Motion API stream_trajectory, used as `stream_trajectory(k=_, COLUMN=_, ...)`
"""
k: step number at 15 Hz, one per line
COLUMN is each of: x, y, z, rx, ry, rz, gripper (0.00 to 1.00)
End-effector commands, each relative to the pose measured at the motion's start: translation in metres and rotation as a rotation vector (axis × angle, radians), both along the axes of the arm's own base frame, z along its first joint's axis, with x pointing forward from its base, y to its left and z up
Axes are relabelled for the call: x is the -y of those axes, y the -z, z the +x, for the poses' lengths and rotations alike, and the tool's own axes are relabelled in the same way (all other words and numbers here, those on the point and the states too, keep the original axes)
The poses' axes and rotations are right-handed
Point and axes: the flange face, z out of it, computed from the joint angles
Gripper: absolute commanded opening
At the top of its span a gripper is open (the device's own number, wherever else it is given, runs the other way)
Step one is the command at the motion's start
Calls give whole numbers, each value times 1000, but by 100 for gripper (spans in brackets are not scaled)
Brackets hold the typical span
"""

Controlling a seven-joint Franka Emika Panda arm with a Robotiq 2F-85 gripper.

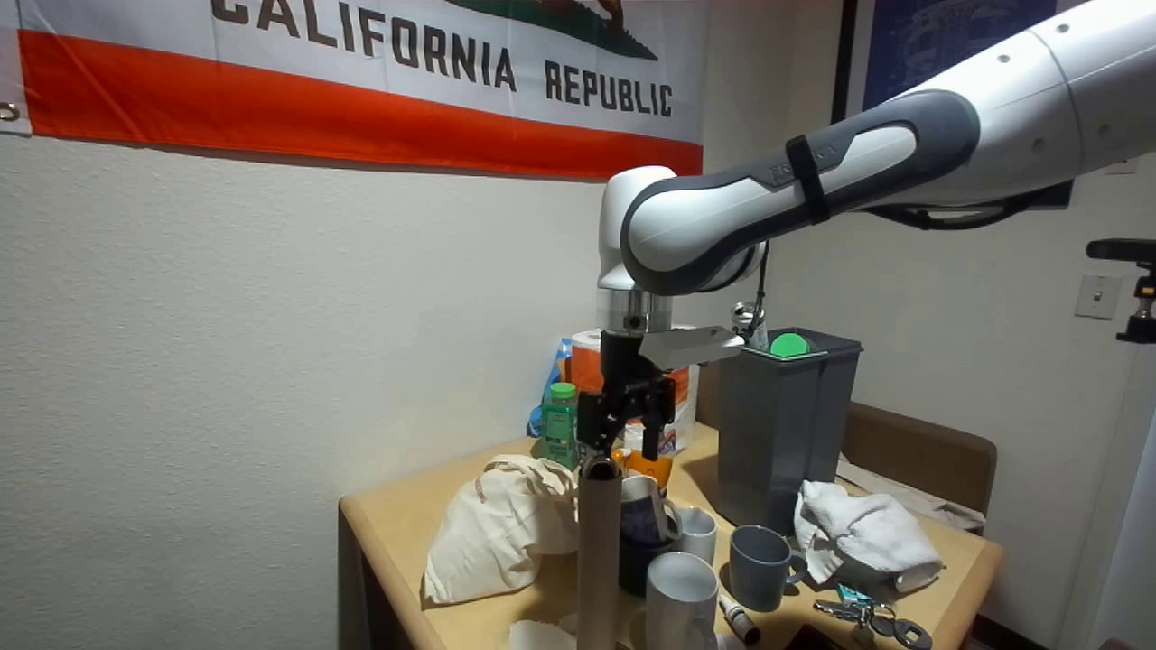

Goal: Put the can and the tissue roll in the bin

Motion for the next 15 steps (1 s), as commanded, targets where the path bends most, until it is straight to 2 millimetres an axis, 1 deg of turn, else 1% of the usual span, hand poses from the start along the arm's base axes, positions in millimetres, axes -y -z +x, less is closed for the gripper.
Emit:
stream_trajectory(k=1, x=-1, y=-3, z=2, rx=-20, ry=-23, rz=1, gripper=58)
stream_trajectory(k=3, x=-1, y=-1, z=2, rx=-23, ry=-25, rz=0, gripper=42)
stream_trajectory(k=8, x=-9, y=-10, z=3, rx=-7, ry=-38, rz=5, gripper=3)
stream_trajectory(k=9, x=-11, y=-13, z=2, rx=-2, ry=-41, rz=3, gripper=1)
stream_trajectory(k=10, x=-12, y=-14, z=2, rx=0, ry=-46, rz=4, gripper=0)
stream_trajectory(k=15, x=-14, y=-21, z=2, rx=10, ry=-47, rz=2, gripper=0)
